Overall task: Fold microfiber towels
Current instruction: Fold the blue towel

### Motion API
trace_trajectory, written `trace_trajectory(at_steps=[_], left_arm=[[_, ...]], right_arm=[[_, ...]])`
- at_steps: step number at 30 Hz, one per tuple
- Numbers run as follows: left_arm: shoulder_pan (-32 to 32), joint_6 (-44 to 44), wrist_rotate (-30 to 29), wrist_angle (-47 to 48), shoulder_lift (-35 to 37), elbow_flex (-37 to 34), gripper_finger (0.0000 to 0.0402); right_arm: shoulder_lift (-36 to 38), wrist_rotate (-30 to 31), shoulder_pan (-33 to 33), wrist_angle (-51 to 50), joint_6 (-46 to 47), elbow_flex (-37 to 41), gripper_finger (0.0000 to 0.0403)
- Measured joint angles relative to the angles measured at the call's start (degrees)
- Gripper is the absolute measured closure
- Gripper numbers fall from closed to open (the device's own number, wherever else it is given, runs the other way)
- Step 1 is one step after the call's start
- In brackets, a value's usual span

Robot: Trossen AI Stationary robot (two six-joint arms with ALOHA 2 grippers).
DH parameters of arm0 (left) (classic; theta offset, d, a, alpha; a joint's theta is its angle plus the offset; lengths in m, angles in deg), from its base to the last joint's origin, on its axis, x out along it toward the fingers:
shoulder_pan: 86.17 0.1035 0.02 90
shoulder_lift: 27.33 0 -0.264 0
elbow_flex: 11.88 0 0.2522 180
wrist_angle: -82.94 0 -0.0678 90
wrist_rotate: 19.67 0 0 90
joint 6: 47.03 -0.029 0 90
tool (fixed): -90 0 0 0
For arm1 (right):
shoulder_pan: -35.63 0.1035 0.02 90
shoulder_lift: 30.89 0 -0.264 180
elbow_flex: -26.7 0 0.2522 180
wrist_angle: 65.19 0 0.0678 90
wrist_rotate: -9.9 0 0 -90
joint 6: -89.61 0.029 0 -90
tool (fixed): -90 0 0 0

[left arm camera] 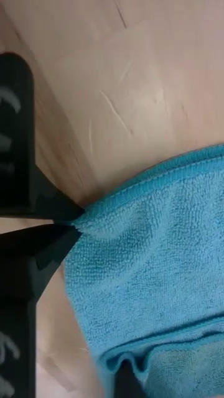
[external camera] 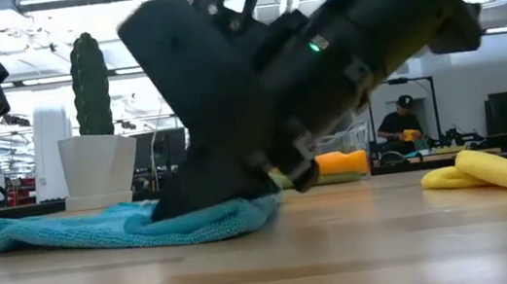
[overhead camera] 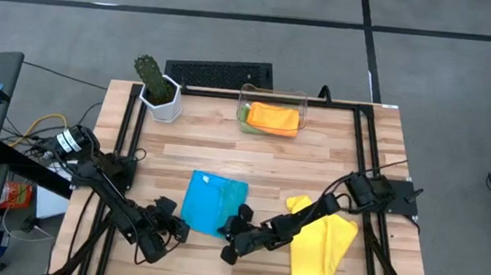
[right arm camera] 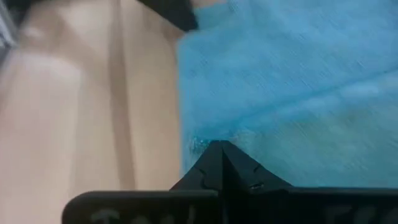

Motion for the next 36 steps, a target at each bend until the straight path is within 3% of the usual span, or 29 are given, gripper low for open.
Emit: trace_trajectory(at_steps=[9,17,24,36], left_arm=[[0.5,-4.7,6.5,0.9,1.8,2.7,0.0399],[2.7,-7.9,9.2,10.2,5.6,5.9,0.0401],[7.5,-18.9,11.7,8.7,6.1,8.3,0.0401],[16.5,-38.6,16.9,1.3,5.8,13.3,0.0401]], right_arm=[[-0.2,-2.3,-0.7,0.9,0.2,-0.2,0.0385],[5.6,1.3,1.0,1.2,-5.5,-0.2,0.0386],[5.4,2.7,0.9,-3.8,-1.6,-0.1,0.0385],[5.2,1.1,-1.6,-8.5,-2.5,-0.1,0.0384]])
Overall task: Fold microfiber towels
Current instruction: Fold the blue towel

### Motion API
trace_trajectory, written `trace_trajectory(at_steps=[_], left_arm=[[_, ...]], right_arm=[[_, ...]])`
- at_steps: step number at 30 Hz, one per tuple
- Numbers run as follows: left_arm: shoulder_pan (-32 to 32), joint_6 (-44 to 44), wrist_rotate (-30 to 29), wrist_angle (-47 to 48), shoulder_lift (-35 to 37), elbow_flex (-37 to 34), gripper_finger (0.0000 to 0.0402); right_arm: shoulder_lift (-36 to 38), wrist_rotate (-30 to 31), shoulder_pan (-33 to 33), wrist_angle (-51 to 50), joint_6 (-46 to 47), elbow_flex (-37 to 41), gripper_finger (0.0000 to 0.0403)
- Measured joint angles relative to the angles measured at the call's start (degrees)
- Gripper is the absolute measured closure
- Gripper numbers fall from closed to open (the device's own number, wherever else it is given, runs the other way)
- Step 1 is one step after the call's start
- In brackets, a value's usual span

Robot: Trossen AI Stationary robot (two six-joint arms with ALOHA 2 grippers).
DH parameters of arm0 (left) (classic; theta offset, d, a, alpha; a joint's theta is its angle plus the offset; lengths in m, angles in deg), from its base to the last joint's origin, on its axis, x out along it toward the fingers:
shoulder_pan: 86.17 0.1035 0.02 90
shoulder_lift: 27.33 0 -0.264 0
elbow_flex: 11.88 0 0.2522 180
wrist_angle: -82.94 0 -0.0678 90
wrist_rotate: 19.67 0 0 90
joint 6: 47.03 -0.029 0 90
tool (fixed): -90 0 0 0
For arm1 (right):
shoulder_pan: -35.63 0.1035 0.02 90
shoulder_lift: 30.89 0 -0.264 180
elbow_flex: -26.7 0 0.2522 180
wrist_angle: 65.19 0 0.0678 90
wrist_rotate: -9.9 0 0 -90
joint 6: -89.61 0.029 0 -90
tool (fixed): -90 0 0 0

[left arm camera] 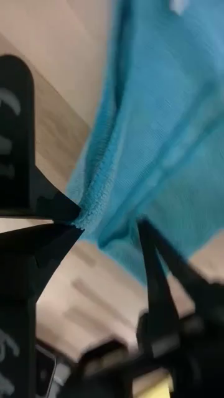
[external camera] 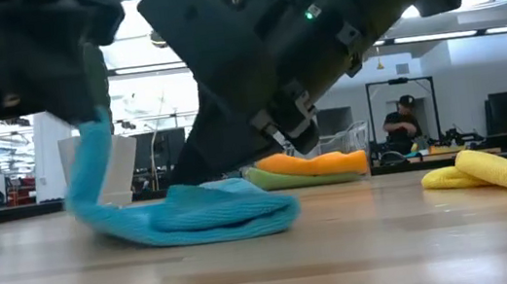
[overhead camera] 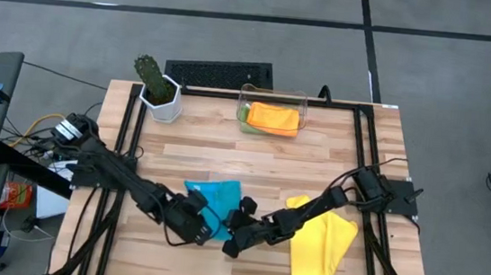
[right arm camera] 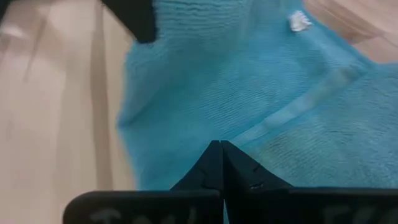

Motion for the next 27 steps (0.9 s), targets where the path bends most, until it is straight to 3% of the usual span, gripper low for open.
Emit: trace_trajectory(at_steps=[9,16,27], left_arm=[[3.7,-6.7,3.6,-2.4,-0.3,0.9,0.0401],[4.1,-8.1,6.0,-4.9,-1.1,0.9,0.0401],[4.2,-9.6,6.2,-6.9,-1.1,0.9,0.0401]], right_arm=[[0.0,0.2,-0.5,-3.5,-0.8,0.1,0.0387],[6.5,6.1,3.1,-8.0,0.8,0.0,0.0389],[1.0,5.3,5.9,-9.6,9.8,0.3,0.0387]])
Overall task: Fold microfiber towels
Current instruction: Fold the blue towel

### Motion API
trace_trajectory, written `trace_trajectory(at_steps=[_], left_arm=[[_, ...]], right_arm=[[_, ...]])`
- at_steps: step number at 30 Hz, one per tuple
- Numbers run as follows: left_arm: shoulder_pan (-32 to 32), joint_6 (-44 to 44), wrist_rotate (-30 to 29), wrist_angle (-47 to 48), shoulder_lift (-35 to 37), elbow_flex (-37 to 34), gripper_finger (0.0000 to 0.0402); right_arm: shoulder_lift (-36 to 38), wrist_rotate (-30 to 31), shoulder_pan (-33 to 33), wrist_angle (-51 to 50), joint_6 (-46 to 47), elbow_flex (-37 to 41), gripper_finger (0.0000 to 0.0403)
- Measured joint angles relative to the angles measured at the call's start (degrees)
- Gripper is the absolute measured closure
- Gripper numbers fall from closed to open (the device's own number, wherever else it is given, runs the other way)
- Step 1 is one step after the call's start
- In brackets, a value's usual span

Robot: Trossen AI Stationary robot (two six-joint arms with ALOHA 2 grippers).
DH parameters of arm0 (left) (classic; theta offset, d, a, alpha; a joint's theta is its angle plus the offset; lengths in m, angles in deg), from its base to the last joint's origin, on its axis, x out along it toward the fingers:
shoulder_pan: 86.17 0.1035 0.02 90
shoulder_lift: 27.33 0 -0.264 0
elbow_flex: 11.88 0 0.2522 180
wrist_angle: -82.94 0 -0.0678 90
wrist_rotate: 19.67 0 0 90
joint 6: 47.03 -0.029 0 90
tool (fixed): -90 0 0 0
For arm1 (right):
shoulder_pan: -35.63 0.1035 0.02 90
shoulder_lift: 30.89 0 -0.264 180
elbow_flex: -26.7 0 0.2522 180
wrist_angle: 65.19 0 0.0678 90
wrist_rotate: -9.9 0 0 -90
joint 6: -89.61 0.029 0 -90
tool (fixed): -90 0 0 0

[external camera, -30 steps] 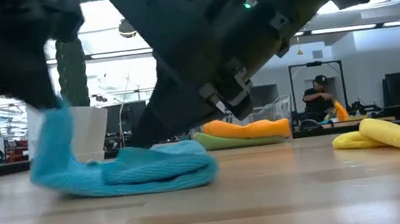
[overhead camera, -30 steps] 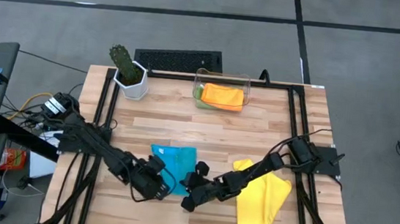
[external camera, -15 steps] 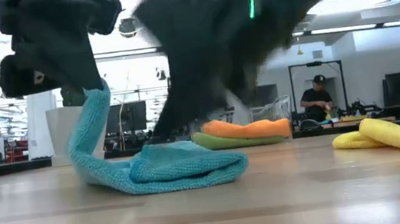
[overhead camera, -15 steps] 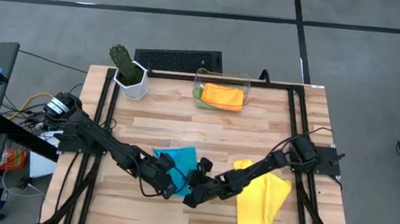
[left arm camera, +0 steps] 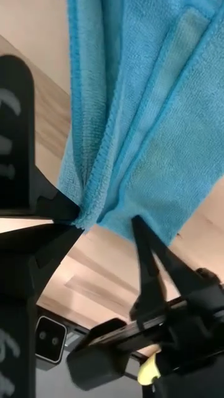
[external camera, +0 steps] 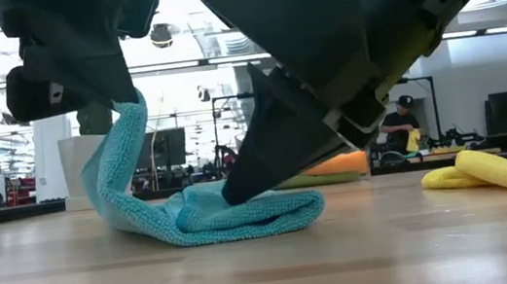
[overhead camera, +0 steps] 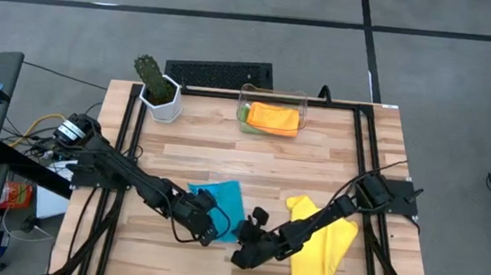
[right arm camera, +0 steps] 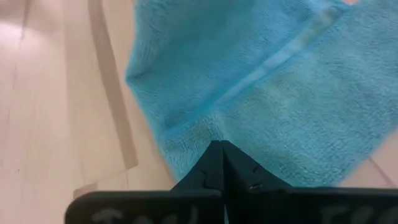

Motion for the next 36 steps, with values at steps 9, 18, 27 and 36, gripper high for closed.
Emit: trace_trajectory(at_steps=[9,18,27,36], left_arm=[[1.7,-2.3,1.8,-3.6,-1.1,0.0,0.0401],[4.0,-6.0,3.9,-3.3,-3.6,2.4,0.0401],[4.9,-13.3,7.5,1.4,-13.7,13.8,0.0401],[6.3,-15.1,4.1,5.3,-15.9,17.5,0.0401]], right_arm=[[0.0,-1.6,-0.8,0.0,-1.5,0.0,0.0382],[-0.1,-1.8,-0.8,-0.1,-2.2,0.0,0.0385],[-0.1,-1.9,-0.8,-0.4,-2.4,0.4,0.0386],[-0.1,-2.0,0.1,-0.2,-2.4,0.4,0.0365]])
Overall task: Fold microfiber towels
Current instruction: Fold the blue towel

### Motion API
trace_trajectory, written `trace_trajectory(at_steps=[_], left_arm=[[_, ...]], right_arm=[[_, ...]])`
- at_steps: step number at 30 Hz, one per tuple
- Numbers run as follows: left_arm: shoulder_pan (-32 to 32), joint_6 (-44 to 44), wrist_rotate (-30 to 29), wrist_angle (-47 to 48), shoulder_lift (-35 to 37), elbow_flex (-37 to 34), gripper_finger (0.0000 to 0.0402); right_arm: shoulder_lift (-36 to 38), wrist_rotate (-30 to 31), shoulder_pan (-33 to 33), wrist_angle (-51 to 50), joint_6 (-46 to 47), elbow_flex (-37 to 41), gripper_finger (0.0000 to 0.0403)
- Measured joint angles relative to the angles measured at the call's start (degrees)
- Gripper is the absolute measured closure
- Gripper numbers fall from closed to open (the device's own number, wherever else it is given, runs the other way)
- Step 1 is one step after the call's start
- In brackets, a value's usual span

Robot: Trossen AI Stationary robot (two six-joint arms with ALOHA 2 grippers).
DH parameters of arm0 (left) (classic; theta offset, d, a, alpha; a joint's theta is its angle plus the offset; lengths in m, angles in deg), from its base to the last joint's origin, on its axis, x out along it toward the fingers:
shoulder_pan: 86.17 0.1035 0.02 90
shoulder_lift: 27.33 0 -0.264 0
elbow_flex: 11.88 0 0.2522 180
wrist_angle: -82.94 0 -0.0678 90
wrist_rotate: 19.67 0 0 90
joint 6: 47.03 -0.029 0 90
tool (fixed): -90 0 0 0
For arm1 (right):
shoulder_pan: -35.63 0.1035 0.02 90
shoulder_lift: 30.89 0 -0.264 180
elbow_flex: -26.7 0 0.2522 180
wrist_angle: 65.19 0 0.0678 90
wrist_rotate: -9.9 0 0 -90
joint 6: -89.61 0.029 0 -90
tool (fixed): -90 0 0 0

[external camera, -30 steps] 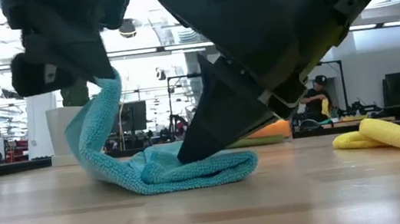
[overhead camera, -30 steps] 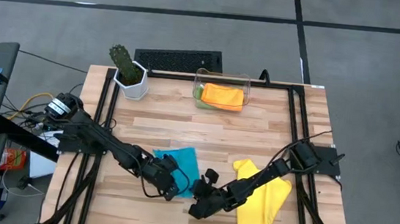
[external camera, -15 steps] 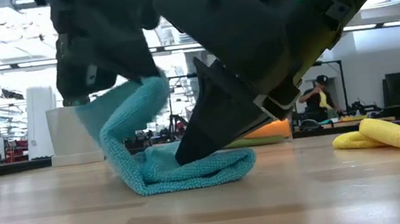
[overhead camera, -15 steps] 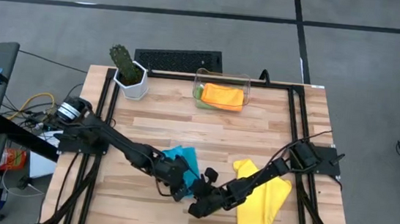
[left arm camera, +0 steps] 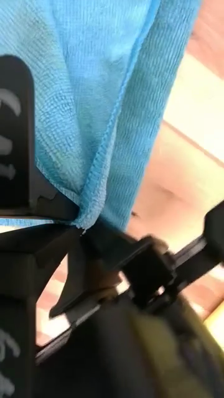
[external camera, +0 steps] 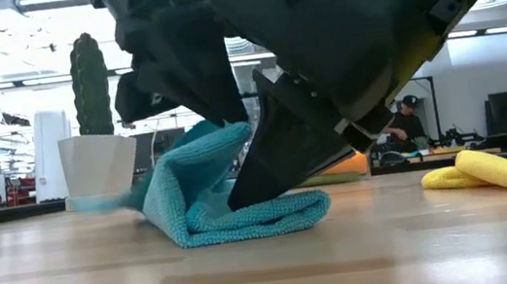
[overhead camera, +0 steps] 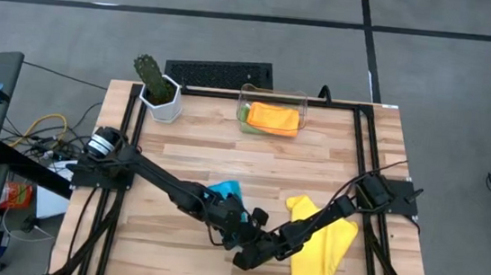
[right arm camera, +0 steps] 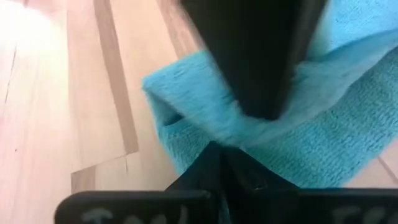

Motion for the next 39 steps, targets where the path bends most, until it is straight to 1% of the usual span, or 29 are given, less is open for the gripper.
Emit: trace_trajectory(at_steps=[4,10,16,18,26,28,30,32,39], left_arm=[[0.3,-0.7,1.0,-1.1,0.0,0.0,0.0401],[0.3,-1.2,0.5,-1.1,0.0,0.0,0.0401],[0.1,-2.2,1.4,-2.9,-0.9,-0.1,0.0401],[0.1,-2.5,0.8,-3.8,-0.9,0.0,0.0401],[-0.2,-3.3,0.0,-4.2,-1.9,0.0,0.0401],[-0.4,-3.4,0.6,-4.2,-2.2,-0.1,0.0401],[-0.6,-3.4,1.6,-6.9,-3.4,0.2,0.0401],[-0.7,-3.4,2.1,-5.4,-4.1,-0.2,0.0401],[-0.7,-3.4,3.0,-8.1,-4.7,0.0,0.0401]], right_arm=[[0.0,0.0,0.6,0.0,0.0,0.0,0.036],[1.4,-0.2,1.9,-1.1,0.3,-0.4,0.0348],[4.8,3.4,4.1,-8.4,1.1,-0.4,0.034],[5.4,4.0,4.4,-10.2,1.8,-0.4,0.0339],[5.4,6.5,5.2,-13.7,9.5,0.2,0.0339],[5.0,6.5,5.3,-13.5,9.7,0.1,0.0339],[4.0,6.0,5.3,-13.3,10.2,0.1,0.0339],[3.7,5.4,5.3,-13.2,10.3,0.3,0.0339],[3.0,5.7,4.8,-13.1,10.3,0.2,0.0339]])
